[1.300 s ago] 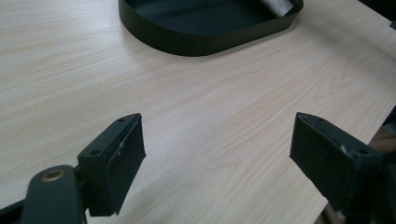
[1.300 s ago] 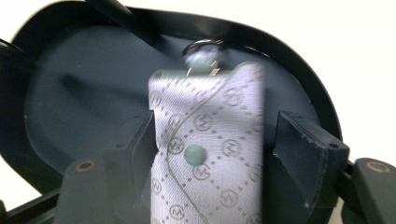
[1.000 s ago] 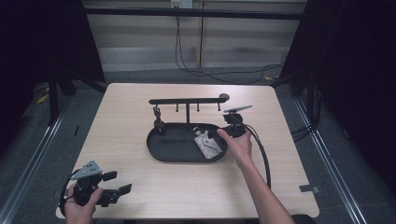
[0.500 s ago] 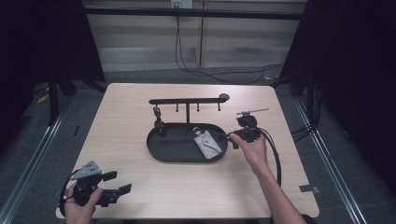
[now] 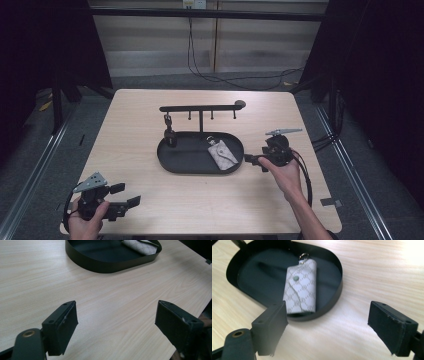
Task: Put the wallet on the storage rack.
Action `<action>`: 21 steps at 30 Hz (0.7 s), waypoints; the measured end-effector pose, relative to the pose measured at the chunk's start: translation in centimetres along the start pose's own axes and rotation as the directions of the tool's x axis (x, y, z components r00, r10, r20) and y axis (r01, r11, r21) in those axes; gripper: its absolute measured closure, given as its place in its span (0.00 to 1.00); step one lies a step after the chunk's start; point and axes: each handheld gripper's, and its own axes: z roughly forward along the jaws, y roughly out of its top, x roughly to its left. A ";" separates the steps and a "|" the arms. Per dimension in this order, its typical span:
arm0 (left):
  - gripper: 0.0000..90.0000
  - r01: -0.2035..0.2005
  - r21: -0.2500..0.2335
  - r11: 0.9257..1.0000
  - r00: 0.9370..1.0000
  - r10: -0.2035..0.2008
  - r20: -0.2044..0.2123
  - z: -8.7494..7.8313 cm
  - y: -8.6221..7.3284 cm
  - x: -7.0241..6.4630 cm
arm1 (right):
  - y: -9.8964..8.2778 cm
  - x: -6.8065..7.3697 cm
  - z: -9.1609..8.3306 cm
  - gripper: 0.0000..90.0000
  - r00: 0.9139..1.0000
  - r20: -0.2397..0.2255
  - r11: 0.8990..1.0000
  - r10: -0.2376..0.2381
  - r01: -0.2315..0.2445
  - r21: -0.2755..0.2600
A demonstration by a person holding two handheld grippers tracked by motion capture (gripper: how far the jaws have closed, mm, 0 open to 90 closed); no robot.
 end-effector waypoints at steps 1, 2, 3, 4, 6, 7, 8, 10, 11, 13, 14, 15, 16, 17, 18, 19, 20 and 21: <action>0.20 0.000 -0.002 1.000 1.000 0.000 0.000 0.0 0.0 0.0 | -0.2 0.0 -0.2 0.18 1.000 0.001 1.000 -0.008 0.008 -0.001; 0.20 0.000 -0.002 1.000 1.000 0.000 0.000 0.0 0.0 0.0 | -0.9 0.0 -0.7 0.18 1.000 0.002 1.000 -0.020 0.020 -0.006; 0.20 -0.003 0.001 1.000 1.000 0.003 -0.002 0.1 0.0 0.0 | -1.1 0.0 -0.9 0.19 1.000 0.000 1.000 -0.023 0.023 -0.011; 0.20 -0.003 0.002 1.000 1.000 0.003 -0.001 0.0 0.0 0.0 | -1.4 0.0 -1.2 0.19 1.000 -0.001 0.999 -0.029 0.029 -0.019; 0.20 0.000 0.000 1.000 1.000 0.000 -0.003 0.0 0.0 0.0 | -2.0 0.1 -1.7 0.19 1.000 -0.001 0.999 -0.030 0.030 -0.021; 0.20 -0.001 -0.001 1.000 1.000 0.001 -0.004 0.0 0.0 0.0 | -2.2 0.1 -1.9 0.19 1.000 0.002 0.999 -0.031 0.031 -0.018; 0.20 -0.001 -0.001 1.000 1.000 0.001 -0.004 0.0 0.0 0.0 | -2.5 0.1 -2.0 0.19 0.999 0.001 0.999 -0.037 0.037 -0.020; 0.20 -0.003 0.000 1.000 1.000 0.003 -0.004 -0.1 0.0 0.0 | -3.2 0.1 -2.4 0.19 0.999 0.005 0.999 -0.041 0.041 -0.015; 0.20 0.001 0.000 1.000 1.000 -0.001 -0.008 -0.1 0.0 0.0 | -3.2 0.1 -2.4 0.19 0.999 0.005 0.999 -0.041 0.041 -0.015; 0.20 -0.003 0.006 1.000 1.000 0.003 -0.008 0.0 0.0 0.1 | -4.1 0.0 -2.9 0.20 0.999 0.013 0.999 -0.038 0.038 -0.031; 0.20 -0.003 0.006 1.000 1.000 0.003 -0.008 0.0 0.0 0.1 | -4.4 -0.1 -3.0 0.20 0.999 0.016 0.999 -0.038 0.038 -0.029; 0.20 -0.003 0.005 1.000 1.000 0.003 -0.012 0.0 0.1 0.0 | -4.4 -0.1 -3.0 0.20 0.999 0.016 0.999 -0.038 0.038 -0.029; 0.20 -0.003 0.002 1.000 1.000 0.003 -0.012 0.0 0.1 0.0 | -5.0 -0.2 -3.3 0.20 0.999 0.015 0.999 -0.032 0.032 -0.025; 0.20 0.000 0.000 1.000 1.000 0.000 -0.012 0.0 0.0 0.0 | -5.4 -0.3 -3.5 0.20 1.000 0.014 0.999 -0.028 0.029 -0.030; 0.20 0.002 0.000 1.000 1.000 -0.002 -0.016 0.0 0.0 0.1 | -5.7 -0.4 -3.6 0.21 1.000 0.014 0.999 -0.024 0.025 -0.033; 0.20 0.003 0.001 1.000 1.000 -0.003 -0.016 0.0 0.0 0.1 | -6.1 -0.5 -3.7 0.22 1.000 0.016 0.999 -0.018 0.019 -0.037; 0.20 0.003 0.001 1.000 1.000 -0.003 -0.016 0.0 0.0 0.1 | -6.4 -0.6 -3.8 0.23 1.000 0.021 0.999 -0.012 0.013 -0.039; 0.20 0.002 -0.001 1.000 1.000 -0.002 -0.013 -0.1 0.0 0.1 | -6.8 -0.7 -3.9 0.23 1.000 0.025 0.999 -0.010 0.011 -0.042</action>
